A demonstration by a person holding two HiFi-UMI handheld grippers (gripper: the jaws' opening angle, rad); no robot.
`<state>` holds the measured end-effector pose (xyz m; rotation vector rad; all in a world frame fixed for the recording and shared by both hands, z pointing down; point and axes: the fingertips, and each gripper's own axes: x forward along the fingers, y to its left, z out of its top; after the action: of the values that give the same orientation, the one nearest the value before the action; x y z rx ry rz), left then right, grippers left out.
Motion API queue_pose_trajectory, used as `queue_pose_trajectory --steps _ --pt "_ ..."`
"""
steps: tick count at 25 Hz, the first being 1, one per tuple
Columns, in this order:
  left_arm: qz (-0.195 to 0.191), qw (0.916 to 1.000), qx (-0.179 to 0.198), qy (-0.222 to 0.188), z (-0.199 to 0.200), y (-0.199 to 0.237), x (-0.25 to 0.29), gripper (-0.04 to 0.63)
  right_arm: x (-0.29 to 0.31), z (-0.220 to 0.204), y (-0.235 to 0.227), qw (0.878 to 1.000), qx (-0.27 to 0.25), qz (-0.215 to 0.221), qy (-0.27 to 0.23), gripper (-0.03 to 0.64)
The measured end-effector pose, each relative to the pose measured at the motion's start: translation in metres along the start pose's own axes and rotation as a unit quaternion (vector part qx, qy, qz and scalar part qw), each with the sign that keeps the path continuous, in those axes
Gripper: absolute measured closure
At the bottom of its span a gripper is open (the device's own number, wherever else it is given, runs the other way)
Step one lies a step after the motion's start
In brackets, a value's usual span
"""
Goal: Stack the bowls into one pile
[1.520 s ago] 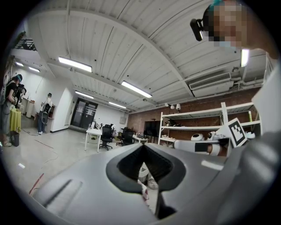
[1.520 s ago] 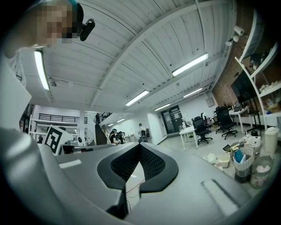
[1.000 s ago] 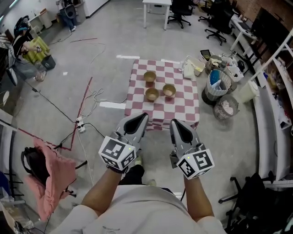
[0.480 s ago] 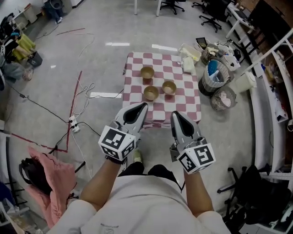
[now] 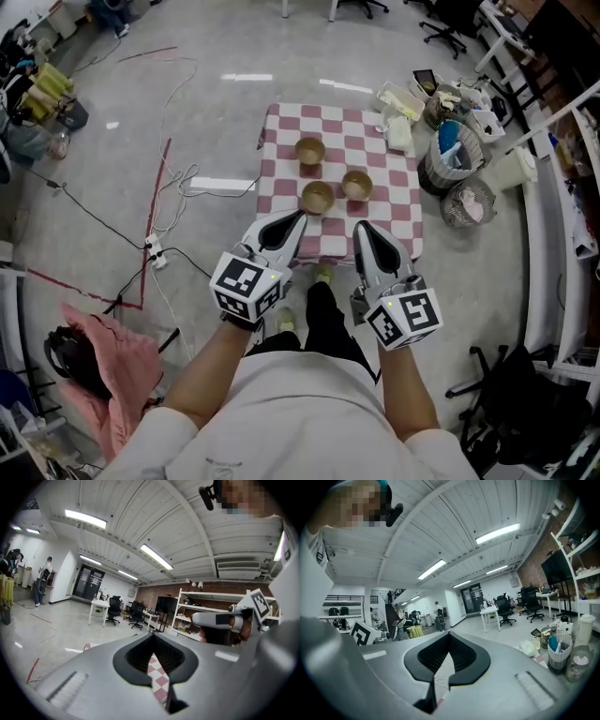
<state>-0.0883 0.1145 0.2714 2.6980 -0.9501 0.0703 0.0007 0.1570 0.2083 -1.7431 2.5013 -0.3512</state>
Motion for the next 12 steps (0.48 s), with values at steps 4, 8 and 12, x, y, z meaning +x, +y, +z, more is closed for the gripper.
queue_pose_trajectory --steps 4,8,12 --pt "0.008 0.9999 -0.005 0.012 -0.008 0.02 0.03 0.589 0.034 -0.007 -0.024 1.0 0.002 0.004 0.011 0.607" --pt "0.019 0.9993 -0.01 0.03 -0.023 0.041 0.063 0.589 0.073 -0.016 -0.047 0.999 -0.012 0.019 0.033 0.607" --pt "0.04 0.9977 -0.022 0.05 -0.041 0.069 0.097 0.589 0.112 -0.03 -0.072 0.997 -0.017 0.041 0.06 0.607"
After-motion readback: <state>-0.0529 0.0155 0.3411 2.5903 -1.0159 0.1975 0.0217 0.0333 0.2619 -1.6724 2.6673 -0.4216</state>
